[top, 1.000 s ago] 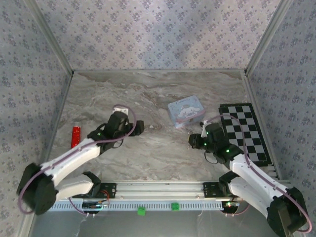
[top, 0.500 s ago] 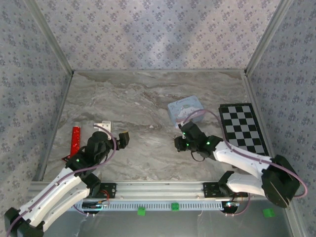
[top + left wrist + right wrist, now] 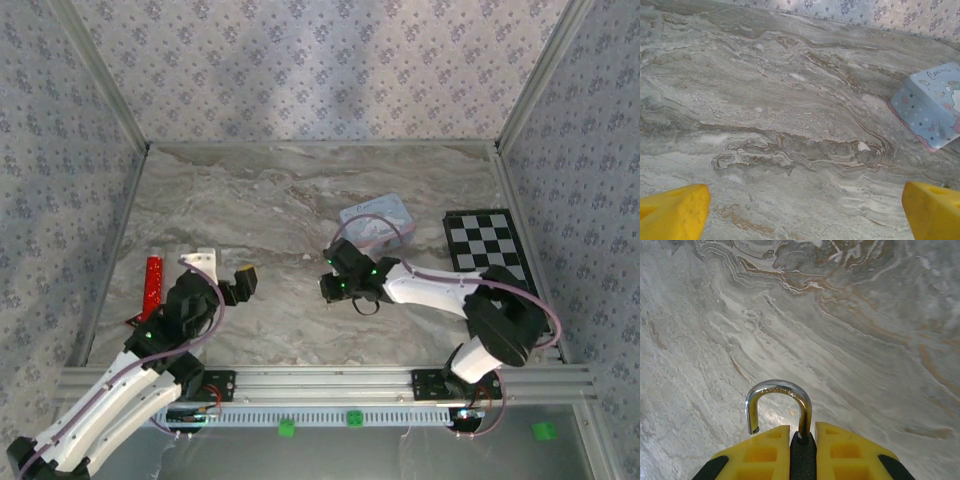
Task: Unlock the padlock with the key
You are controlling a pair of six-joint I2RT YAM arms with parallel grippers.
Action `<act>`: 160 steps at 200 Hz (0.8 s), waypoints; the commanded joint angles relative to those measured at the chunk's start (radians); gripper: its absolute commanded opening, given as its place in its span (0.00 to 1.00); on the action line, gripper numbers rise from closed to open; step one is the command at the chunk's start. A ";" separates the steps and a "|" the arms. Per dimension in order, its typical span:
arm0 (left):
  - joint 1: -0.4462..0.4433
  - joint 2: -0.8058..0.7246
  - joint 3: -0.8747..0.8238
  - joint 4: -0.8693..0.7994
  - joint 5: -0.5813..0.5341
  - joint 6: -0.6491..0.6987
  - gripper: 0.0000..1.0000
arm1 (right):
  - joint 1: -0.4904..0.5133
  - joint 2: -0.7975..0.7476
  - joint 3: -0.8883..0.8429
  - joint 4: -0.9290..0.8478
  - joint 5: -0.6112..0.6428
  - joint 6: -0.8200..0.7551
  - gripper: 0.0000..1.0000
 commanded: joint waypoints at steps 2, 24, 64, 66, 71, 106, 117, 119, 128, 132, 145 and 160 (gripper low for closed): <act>0.003 -0.022 -0.003 -0.024 -0.019 0.001 0.98 | 0.008 0.056 0.048 0.013 -0.058 0.057 0.00; 0.002 -0.025 -0.002 -0.027 -0.026 -0.001 0.99 | 0.018 0.098 0.061 0.020 -0.081 0.078 0.00; 0.002 -0.016 0.004 -0.036 -0.032 -0.004 0.99 | 0.033 0.148 0.070 0.008 -0.086 0.098 0.00; 0.002 -0.016 0.004 -0.036 -0.033 -0.004 0.99 | 0.034 0.149 0.069 0.008 -0.086 0.099 0.00; 0.002 -0.016 0.005 -0.037 -0.033 -0.004 0.99 | 0.035 0.152 0.069 0.006 -0.084 0.102 0.00; 0.003 -0.022 0.007 -0.044 -0.040 -0.007 0.99 | 0.044 0.149 0.067 -0.017 -0.060 0.104 0.00; 0.002 -0.022 0.006 -0.043 -0.041 -0.007 1.00 | 0.046 0.141 0.064 -0.025 -0.049 0.102 0.00; 0.002 -0.022 0.006 -0.042 -0.041 -0.007 1.00 | 0.047 0.139 0.064 -0.026 -0.046 0.102 0.01; 0.002 -0.021 0.007 -0.043 -0.040 -0.007 1.00 | 0.049 0.132 0.061 -0.035 -0.030 0.102 0.02; 0.002 -0.021 0.007 -0.042 -0.040 -0.007 1.00 | 0.050 0.130 0.060 -0.040 -0.024 0.102 0.03; 0.002 -0.022 0.005 -0.044 -0.046 -0.007 1.00 | 0.056 0.118 0.061 -0.060 -0.003 0.094 0.05; 0.002 -0.022 0.008 -0.047 -0.054 -0.005 1.00 | 0.062 0.101 0.065 -0.087 0.025 0.081 0.12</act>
